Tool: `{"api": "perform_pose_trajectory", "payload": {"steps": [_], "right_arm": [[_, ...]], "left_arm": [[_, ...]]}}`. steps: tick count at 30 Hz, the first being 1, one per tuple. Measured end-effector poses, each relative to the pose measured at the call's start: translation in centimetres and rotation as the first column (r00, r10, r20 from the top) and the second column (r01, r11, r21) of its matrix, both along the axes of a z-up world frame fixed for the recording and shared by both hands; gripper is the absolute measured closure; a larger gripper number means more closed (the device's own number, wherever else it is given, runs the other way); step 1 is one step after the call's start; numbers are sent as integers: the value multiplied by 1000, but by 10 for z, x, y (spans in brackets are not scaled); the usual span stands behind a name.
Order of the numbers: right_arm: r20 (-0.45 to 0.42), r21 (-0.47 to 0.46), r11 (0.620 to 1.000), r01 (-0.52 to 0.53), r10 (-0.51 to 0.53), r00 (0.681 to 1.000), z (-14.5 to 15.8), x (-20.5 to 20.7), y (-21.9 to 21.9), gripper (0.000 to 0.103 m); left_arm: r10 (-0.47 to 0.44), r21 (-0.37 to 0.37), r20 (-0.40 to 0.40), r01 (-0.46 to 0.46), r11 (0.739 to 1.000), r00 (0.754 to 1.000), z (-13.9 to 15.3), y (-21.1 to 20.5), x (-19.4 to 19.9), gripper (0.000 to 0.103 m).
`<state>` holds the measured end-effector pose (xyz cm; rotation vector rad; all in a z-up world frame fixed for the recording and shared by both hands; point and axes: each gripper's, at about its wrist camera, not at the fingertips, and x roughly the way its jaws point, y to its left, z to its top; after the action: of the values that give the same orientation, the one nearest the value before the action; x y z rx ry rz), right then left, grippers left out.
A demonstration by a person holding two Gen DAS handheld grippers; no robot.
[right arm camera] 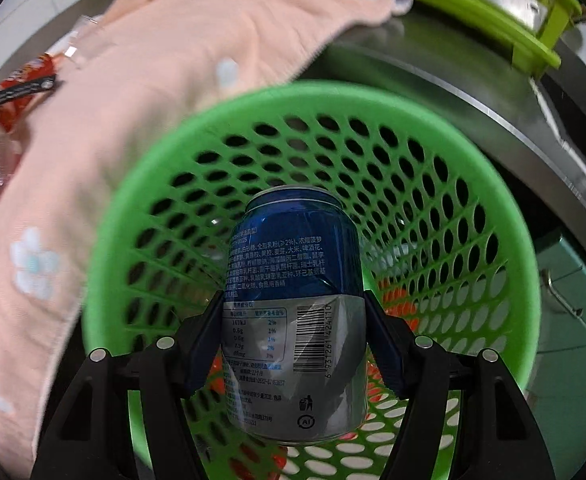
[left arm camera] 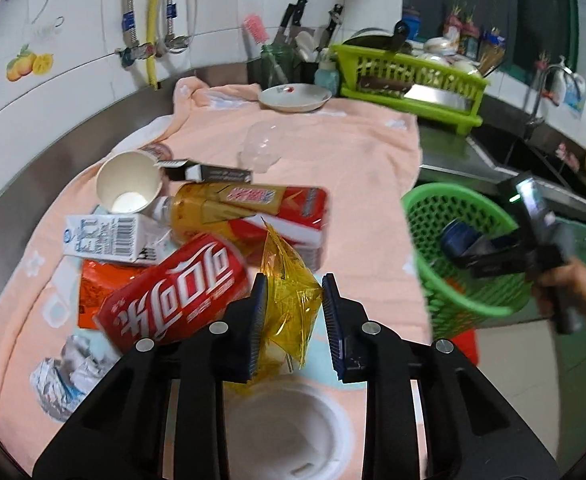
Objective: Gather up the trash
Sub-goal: 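Carry the blue can into the green basket with the right gripper while the left gripper grasps the yellow wrapper, then drop the yellow wrapper into the green basket with the left gripper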
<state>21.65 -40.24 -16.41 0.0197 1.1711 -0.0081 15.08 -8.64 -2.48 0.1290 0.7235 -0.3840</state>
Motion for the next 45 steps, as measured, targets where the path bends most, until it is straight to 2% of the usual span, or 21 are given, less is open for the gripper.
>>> {"api": "perform_pose_trajectory", "payload": {"steps": [5, 11, 14, 17, 23, 30, 33, 39, 40, 42, 45], "right_arm": [[-69, 5, 1000, 18, -18, 997, -23, 9, -6, 39], [-63, 2, 1000, 18, -18, 998, -21, 13, -3, 39], [-51, 14, 1000, 22, -22, 998, -20, 13, -8, 33], [-39, 30, 999, 29, -28, 999, -15, 9, -19, 33], [23, 49, 998, 29, -30, 999, 18, -15, -42, 33], [155, 4, 999, 46, -46, 987, 76, -69, -70, 27], [193, -5, 998, 59, -57, 980, 91, -89, -81, 27], [230, 3, 997, 80, -78, 970, 96, -114, -85, 26], [233, 3, 997, 81, -80, 969, 96, -117, -85, 25], [239, 6, 997, 83, -82, 968, 94, -119, -82, 25], [243, 13, 996, 87, -88, 966, 96, -122, -83, 25]], "left_arm": [[-55, -16, 5, 55, 998, 998, 8, -21, -3, 77], [-112, -56, -16, 111, 992, 994, 10, -47, -2, 77], [-148, -61, -17, 147, 987, 989, 11, -65, -3, 77], [-183, -72, -24, 180, 981, 983, 12, -83, -1, 77], [-246, -104, -34, 242, 965, 969, 13, -118, 7, 77], [-296, -121, -92, 284, 951, 951, -6, -173, 27, 77], [-308, -123, -127, 293, 948, 943, -19, -194, 35, 75], [-321, -126, -189, 301, 945, 928, -43, -221, 45, 73], [-320, -127, -200, 299, 946, 926, -47, -223, 46, 72], [-314, -132, -204, 292, 947, 927, -50, -222, 47, 55], [-310, -142, -195, 286, 948, 930, -50, -218, 45, 46]]}}
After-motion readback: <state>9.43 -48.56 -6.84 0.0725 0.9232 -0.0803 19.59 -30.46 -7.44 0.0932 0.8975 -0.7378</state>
